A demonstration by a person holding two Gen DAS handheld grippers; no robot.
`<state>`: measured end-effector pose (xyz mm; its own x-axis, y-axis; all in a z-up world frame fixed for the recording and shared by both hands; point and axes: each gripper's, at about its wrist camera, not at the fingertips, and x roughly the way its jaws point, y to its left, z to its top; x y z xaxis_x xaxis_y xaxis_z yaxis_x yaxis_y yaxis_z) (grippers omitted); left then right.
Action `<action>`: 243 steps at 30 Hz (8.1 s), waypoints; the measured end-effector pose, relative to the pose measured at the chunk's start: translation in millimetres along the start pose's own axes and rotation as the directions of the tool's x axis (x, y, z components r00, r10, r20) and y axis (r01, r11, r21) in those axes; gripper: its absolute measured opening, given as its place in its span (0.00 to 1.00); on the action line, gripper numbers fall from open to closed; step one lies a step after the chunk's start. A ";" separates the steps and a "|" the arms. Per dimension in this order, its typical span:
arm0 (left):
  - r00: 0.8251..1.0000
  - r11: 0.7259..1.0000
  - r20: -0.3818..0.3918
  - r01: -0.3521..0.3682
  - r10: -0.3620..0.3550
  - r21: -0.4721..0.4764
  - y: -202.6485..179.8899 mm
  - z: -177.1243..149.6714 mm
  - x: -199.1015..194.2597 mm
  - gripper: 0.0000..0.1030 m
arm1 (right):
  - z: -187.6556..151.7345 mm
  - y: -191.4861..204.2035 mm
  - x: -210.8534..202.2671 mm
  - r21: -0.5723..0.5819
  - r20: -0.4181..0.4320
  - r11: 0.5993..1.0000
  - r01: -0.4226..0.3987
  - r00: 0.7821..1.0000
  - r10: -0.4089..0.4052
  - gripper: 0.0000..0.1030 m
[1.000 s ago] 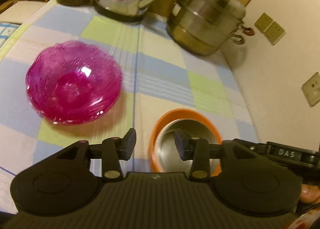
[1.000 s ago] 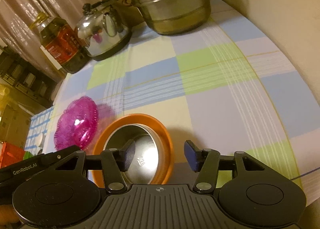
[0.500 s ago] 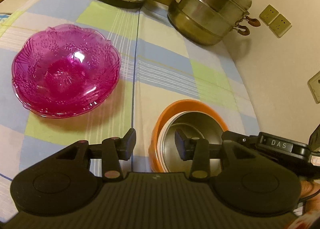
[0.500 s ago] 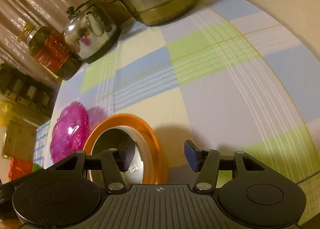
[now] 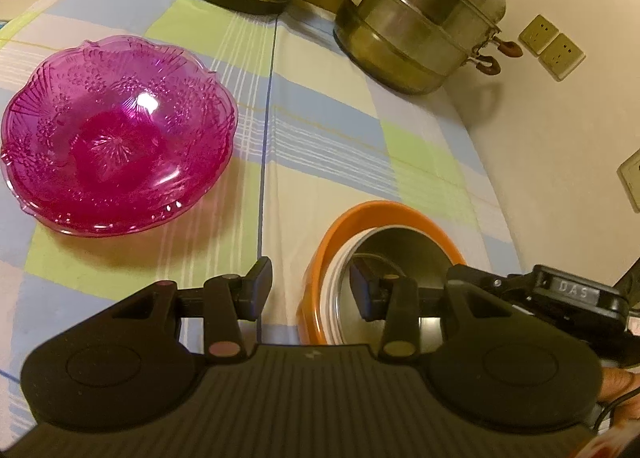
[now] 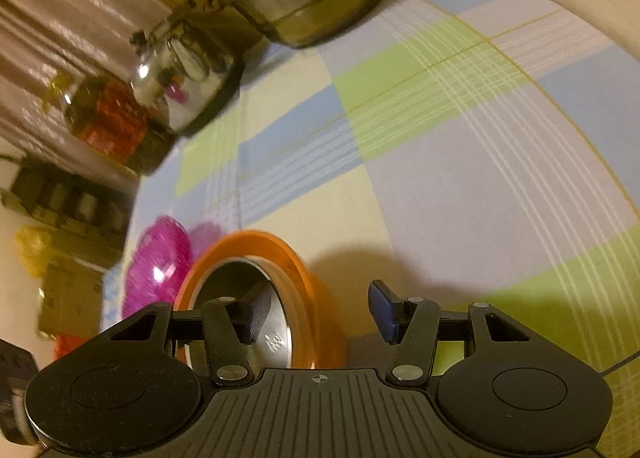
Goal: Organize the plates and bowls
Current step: 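Move both tools onto the rim of the orange bowl, then close both tools on the orange bowl rim, then lift the orange bowl stack with both tools over the pink dishes, then lower the orange bowl stack onto the pink dish stack with both tools, then open both tools and release the orange bowl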
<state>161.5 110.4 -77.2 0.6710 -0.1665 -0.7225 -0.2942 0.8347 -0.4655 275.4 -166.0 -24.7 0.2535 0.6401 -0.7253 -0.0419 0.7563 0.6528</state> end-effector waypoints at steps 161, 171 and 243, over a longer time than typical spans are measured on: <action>0.967 0.965 0.128 -0.197 0.221 -0.176 135.5 94.7 -28.9 0.23 | 2.7 194.9 176.1 -0.339 -0.197 0.938 -0.070 0.980 0.002 0.28; 0.963 0.960 0.110 -0.225 0.244 -0.165 135.4 94.0 -23.0 0.23 | -0.2 193.5 180.6 -0.341 -0.209 0.938 -0.064 0.978 -0.010 0.28; 0.922 0.954 0.270 -0.233 0.278 -0.188 134.4 76.5 -62.8 0.41 | -11.7 209.9 128.9 -0.509 -0.021 0.860 -0.044 0.999 0.038 0.60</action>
<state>131.9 273.2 -55.3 0.7203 0.2202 -0.6578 -0.5648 0.7367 -0.3719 287.9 76.9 16.2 0.2316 0.6713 -0.7041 -0.5389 0.6911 0.4816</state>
